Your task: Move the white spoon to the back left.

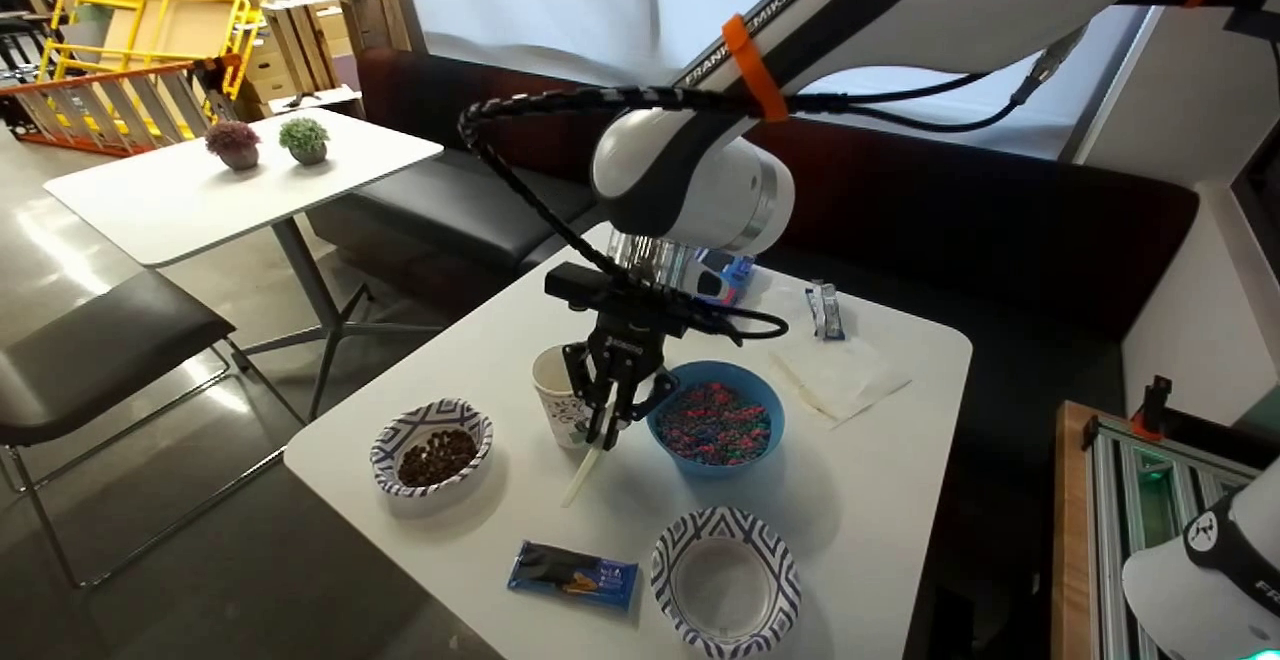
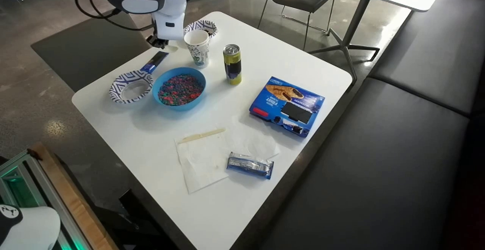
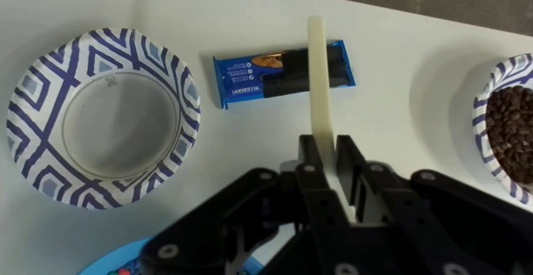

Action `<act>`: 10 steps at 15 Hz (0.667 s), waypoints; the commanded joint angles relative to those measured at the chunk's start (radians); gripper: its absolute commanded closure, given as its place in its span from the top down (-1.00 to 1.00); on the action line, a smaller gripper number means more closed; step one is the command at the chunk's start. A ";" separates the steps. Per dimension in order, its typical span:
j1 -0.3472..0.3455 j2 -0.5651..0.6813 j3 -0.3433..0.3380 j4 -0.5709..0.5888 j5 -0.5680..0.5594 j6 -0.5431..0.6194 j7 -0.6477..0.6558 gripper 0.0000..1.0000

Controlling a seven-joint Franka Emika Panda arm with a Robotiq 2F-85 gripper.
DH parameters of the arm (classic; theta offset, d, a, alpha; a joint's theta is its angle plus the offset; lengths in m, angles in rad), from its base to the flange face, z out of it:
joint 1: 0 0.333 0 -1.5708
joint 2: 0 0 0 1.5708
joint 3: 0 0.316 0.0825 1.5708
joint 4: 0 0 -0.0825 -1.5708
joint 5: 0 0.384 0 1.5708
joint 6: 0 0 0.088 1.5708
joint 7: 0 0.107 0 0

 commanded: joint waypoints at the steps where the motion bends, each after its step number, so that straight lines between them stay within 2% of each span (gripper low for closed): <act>1: 0.008 0.001 -0.006 0.001 0.001 -0.003 0.000 -0.67; 7: 0.001 -0.003 -0.013 0.004 0.001 -0.003 -0.001 -0.67; 8: 0.001 -0.003 -0.013 0.004 0.001 -0.003 -0.001 -0.92; 10: 0.015 0.019 -0.018 0.031 -0.019 0.007 0.040 -0.92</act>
